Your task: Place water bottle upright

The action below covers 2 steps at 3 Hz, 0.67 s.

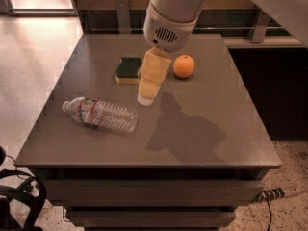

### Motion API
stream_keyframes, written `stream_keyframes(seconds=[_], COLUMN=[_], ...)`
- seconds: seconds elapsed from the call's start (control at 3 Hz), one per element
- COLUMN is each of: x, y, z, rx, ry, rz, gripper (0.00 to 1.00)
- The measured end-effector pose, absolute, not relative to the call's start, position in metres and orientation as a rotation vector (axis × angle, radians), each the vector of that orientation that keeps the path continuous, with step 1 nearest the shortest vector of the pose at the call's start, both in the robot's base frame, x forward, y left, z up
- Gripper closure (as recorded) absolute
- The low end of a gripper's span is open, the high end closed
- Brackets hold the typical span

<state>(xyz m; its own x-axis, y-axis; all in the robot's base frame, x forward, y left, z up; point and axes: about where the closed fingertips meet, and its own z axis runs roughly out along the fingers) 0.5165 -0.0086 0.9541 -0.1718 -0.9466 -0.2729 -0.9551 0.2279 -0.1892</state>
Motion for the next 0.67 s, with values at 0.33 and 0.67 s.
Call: stream_keyframes(seconds=[0.33, 0.67], x=[0.510, 0.509], y=[0.019, 0.045], z=[0.949, 0.935], rx=[-1.823, -1.883], ry=[2.157, 2.145], rz=[0.016, 0.026], gripper=[0.00, 0.00])
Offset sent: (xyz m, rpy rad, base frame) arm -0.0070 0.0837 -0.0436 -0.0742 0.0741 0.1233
